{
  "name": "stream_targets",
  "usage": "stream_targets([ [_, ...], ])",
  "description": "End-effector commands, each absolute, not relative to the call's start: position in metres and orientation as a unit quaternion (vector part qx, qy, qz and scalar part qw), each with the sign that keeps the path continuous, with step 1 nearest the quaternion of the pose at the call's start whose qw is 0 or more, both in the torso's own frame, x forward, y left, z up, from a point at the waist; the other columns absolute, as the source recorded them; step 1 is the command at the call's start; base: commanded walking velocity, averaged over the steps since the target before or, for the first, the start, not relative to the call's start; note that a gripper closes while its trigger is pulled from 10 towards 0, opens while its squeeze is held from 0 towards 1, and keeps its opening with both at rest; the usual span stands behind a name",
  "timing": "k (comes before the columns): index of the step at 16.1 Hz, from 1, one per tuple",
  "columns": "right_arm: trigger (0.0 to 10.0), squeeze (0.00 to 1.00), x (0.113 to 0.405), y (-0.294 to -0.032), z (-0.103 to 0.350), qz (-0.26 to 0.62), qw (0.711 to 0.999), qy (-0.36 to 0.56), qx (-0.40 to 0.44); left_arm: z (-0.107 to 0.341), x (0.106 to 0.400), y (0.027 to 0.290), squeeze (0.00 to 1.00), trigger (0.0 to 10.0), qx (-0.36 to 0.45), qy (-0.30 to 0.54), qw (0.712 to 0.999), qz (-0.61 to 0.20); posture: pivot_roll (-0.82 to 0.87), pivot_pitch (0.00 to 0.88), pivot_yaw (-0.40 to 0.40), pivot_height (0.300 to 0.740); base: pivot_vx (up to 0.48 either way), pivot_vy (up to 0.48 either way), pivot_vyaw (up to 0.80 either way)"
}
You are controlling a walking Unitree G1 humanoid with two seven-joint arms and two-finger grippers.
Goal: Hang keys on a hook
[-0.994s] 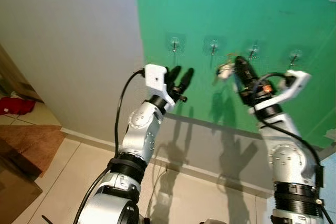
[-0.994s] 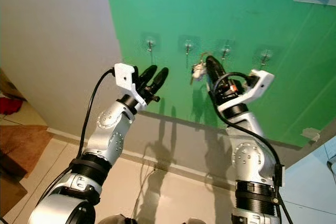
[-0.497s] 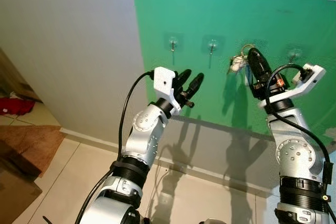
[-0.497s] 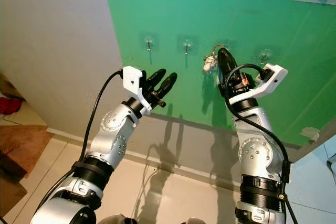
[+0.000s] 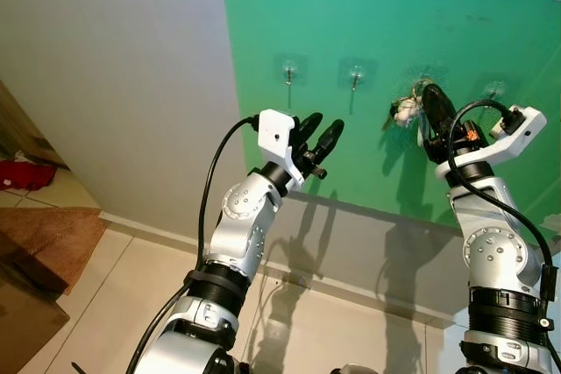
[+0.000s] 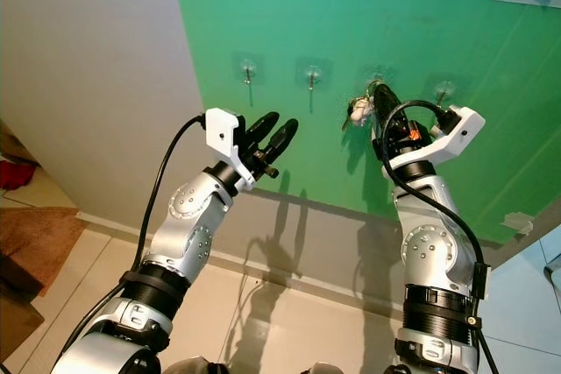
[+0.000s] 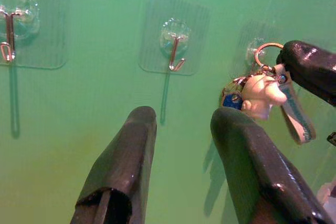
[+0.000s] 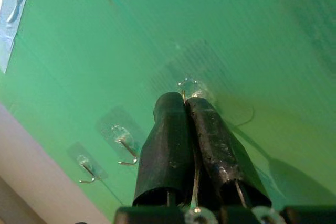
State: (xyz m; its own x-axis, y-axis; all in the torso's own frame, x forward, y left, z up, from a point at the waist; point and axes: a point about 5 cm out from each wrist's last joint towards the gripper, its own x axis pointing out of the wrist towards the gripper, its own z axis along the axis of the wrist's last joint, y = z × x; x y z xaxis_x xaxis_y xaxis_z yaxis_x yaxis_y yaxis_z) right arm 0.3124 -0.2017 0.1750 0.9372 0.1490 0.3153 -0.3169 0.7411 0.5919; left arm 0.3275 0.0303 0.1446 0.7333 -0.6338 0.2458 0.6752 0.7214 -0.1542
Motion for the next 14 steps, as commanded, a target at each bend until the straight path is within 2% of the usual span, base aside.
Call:
stream_targets([
  [1, 10.0, 0.0, 0.315, -0.205, 0.178, 0.121, 0.927, -0.124, 0.332, 0.147, 0.326, 0.027, 0.0, 10.0, -0.112, -0.091, 0.921, -0.362, -0.14, 0.019, 0.003, 0.74, 0.0, 0.0, 0.0],
  [6, 10.0, 0.0, 0.319, -0.207, 0.164, 0.087, 0.938, -0.085, 0.325, 0.15, 0.326, 0.029, 0.0, 10.0, -0.109, -0.096, 0.922, -0.359, -0.14, 0.02, 0.003, 0.74, 0.0, 0.0, 0.0],
  [13, 10.0, 0.0, 0.319, -0.204, 0.16, 0.083, 0.945, -0.079, 0.306, 0.152, 0.326, 0.03, 0.0, 10.0, -0.106, -0.1, 0.923, -0.355, -0.14, 0.027, 0.002, 0.74, 0.0, 0.0, 0.0],
  [14, 10.0, 0.9, 0.318, -0.203, 0.16, 0.09, 0.946, -0.082, 0.301, 0.151, 0.325, 0.03, 0.0, 10.0, -0.106, -0.1, 0.924, -0.354, -0.14, 0.025, 0.002, 0.74, 0.0, 0.0, 0.0],
])
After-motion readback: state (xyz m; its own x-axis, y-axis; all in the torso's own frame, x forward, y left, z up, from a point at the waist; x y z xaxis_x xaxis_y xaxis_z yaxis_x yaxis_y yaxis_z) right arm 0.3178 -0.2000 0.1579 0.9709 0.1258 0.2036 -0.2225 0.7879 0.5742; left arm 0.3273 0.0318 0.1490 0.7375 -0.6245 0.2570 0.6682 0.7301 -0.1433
